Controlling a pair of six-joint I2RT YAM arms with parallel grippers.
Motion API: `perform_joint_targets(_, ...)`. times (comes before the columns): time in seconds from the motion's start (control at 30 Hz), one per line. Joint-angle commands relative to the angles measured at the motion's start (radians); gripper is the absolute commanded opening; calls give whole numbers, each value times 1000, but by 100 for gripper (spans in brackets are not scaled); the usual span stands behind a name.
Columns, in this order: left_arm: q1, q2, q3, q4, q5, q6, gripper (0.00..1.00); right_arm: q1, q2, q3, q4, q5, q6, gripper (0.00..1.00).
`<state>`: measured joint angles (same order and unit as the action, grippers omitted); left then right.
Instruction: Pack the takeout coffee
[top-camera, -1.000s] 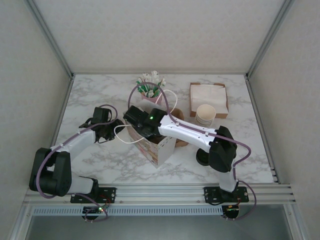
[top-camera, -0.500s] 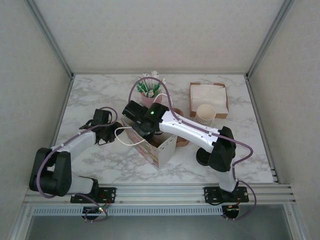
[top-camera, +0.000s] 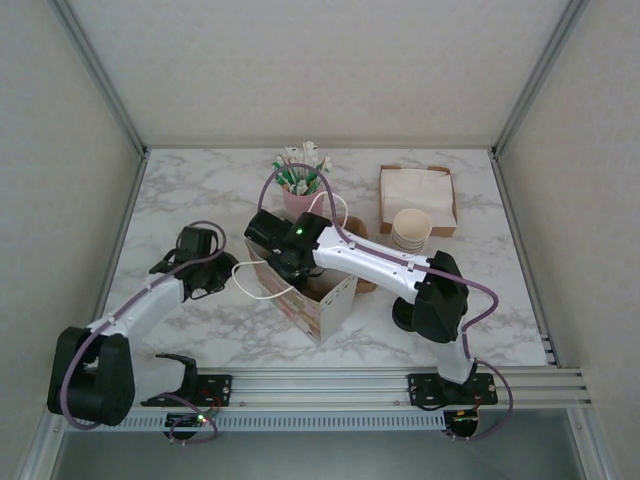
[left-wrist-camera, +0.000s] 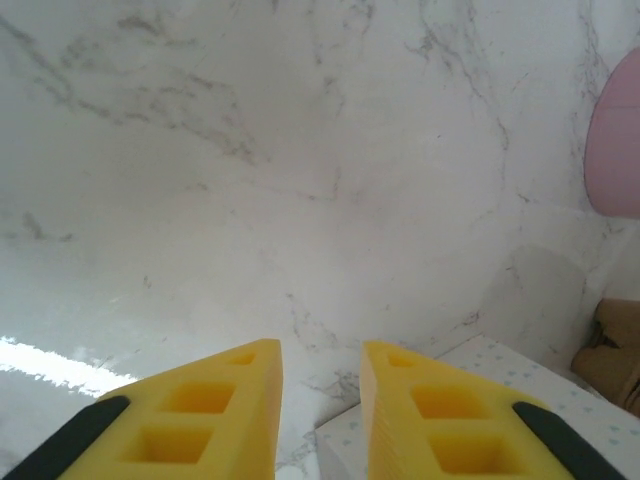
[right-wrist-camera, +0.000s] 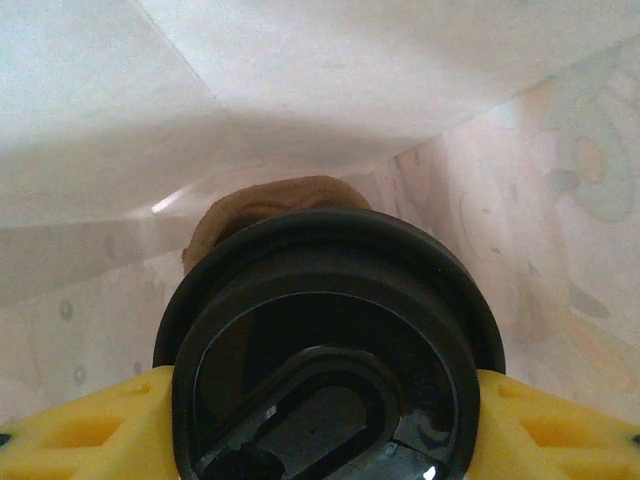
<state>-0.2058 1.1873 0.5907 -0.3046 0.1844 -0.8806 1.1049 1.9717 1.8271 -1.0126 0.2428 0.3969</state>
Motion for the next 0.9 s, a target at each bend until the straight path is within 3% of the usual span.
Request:
perform_joint_targets(0.0, -8, -36, -39, -31, -5, -47, 26, 9, 41, -48, -16, -25, 25, 47)
perform_joint_targets(0.47, -141, -146, -135, -19, 29, -184, 24, 18, 47, -139, 22, -28, 60, 47)
perform_joint_targets(0.87, -240, -202, -204, 33, -15, -277, 23, 63, 88, -242, 15, -37, 133, 46)
